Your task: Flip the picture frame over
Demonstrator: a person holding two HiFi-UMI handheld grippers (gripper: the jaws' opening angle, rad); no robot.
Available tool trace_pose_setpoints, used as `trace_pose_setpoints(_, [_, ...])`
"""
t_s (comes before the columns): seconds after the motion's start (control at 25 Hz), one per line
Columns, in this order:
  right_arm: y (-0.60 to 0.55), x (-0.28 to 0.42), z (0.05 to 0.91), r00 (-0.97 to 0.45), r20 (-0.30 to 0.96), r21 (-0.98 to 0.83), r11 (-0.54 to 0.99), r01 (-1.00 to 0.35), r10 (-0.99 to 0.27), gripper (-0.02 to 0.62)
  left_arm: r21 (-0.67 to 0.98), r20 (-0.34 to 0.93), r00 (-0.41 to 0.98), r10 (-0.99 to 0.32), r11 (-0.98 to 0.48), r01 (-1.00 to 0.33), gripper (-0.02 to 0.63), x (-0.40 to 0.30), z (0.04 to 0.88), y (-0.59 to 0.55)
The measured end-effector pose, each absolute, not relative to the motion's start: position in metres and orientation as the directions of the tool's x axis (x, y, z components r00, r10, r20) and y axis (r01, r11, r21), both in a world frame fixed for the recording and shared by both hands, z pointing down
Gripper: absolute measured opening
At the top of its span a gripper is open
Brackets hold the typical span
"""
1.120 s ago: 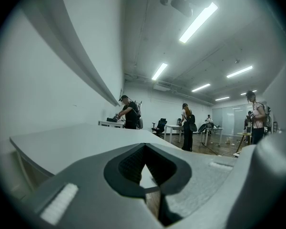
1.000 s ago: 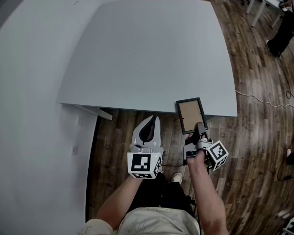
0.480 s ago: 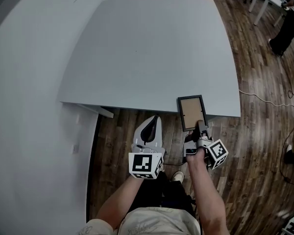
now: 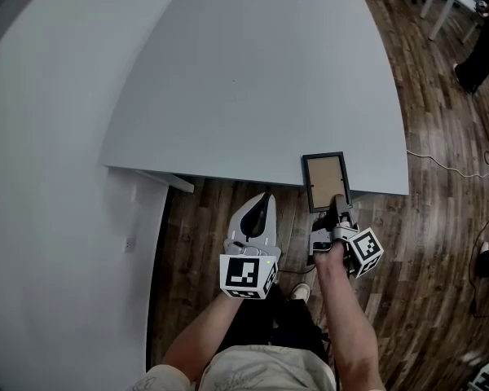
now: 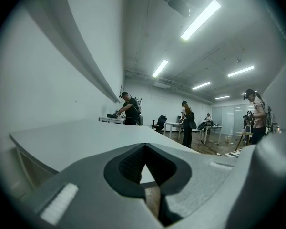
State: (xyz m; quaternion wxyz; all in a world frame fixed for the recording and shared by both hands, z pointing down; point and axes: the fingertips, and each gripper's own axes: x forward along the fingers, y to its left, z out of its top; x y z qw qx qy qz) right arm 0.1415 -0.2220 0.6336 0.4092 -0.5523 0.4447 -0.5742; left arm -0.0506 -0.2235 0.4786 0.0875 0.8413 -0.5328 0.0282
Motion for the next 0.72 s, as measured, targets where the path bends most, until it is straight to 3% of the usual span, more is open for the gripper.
trace_pose_setpoints(0.28, [-0.224,0.143,0.639,-0.053,0.267,-0.964,-0.266,-0.024,-0.962,0.098,0.116,0.148,0.429,-0.891,-0.415,-0.902,0.002,-0.05,0.482,-0.221])
trace_pose_setpoints(0.52, [-0.237,0.128,0.631,-0.079,0.228,-0.972,-0.222,-0.078,-0.97,0.233,0.129,0.161,0.435,-0.886,-0.418,-0.899,0.002,-0.058,0.491,-0.229])
trace_pose_setpoints(0.72, [-0.238,0.126,0.629,-0.091,0.214,-0.974,-0.206,-0.09,-0.973,0.272,0.131,0.166,0.442,-0.882,-0.425,-0.896,0.002,-0.056,0.493,-0.227])
